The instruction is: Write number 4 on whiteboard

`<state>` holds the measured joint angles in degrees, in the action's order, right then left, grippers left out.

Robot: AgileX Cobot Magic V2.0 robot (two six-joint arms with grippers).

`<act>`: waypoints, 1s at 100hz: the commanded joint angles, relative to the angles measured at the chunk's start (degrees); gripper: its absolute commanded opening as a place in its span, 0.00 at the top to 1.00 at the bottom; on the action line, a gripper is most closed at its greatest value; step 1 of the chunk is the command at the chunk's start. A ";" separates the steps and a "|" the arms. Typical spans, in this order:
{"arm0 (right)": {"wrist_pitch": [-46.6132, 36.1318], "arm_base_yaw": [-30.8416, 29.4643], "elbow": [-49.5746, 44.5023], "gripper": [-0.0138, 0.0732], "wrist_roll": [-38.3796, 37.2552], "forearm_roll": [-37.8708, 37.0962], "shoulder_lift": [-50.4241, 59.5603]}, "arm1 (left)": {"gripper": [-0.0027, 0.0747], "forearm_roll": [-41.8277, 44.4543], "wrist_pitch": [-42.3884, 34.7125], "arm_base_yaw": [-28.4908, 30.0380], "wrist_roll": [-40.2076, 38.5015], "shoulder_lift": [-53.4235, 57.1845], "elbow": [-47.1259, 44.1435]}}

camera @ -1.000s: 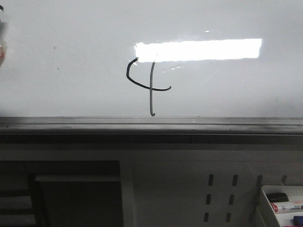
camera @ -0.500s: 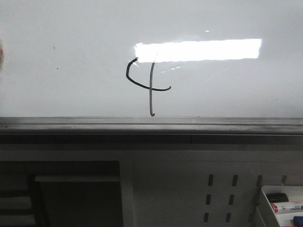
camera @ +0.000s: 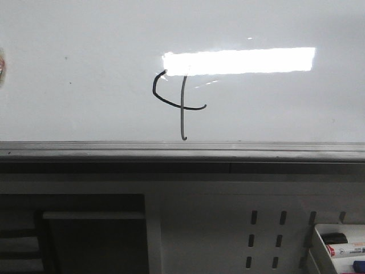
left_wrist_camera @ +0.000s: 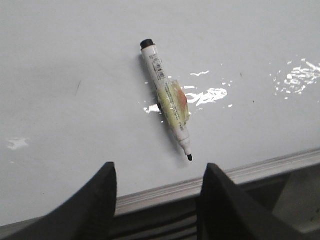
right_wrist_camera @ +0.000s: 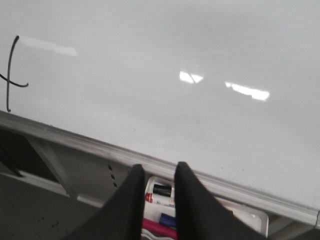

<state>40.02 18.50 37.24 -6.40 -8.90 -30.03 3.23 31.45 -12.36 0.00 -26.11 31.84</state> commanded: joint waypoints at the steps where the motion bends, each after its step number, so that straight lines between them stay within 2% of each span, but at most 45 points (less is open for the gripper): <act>1: -10.13 -0.26 -1.76 0.87 -0.49 -1.39 3.44 | 0.66 0.19 -10.48 0.27 -0.95 4.03 -2.58; 5: -12.49 -0.26 -3.52 0.93 -0.49 -1.43 4.86 | 0.75 0.07 -13.36 0.27 -0.95 5.38 -4.27; 17: -16.86 -0.26 -7.74 0.92 -0.49 -1.32 8.02 | 0.99 0.60 -16.60 0.27 -0.81 7.70 -7.10; 65: -14.91 -0.26 -12.21 0.92 -0.49 -1.32 7.92 | 0.99 0.12 -16.60 0.27 -0.81 7.74 -10.51; 76: -14.91 -0.26 -12.21 0.92 -0.49 -1.32 7.92 | 0.99 0.12 -17.23 1.10 -0.81 11.20 -12.17; 92: -14.91 -0.26 -12.21 0.92 -0.49 -1.32 7.92 | 0.99 -0.52 -21.31 6.44 -0.71 16.82 -18.49; 100: -14.91 -0.26 -12.21 0.92 -0.49 -1.32 7.92 | 0.99 -2.01 -27.93 8.48 -0.71 19.06 -24.46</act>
<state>29.10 18.50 23.55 -6.65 -9.07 -21.74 2.84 13.03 -5.54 0.00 -8.30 10.52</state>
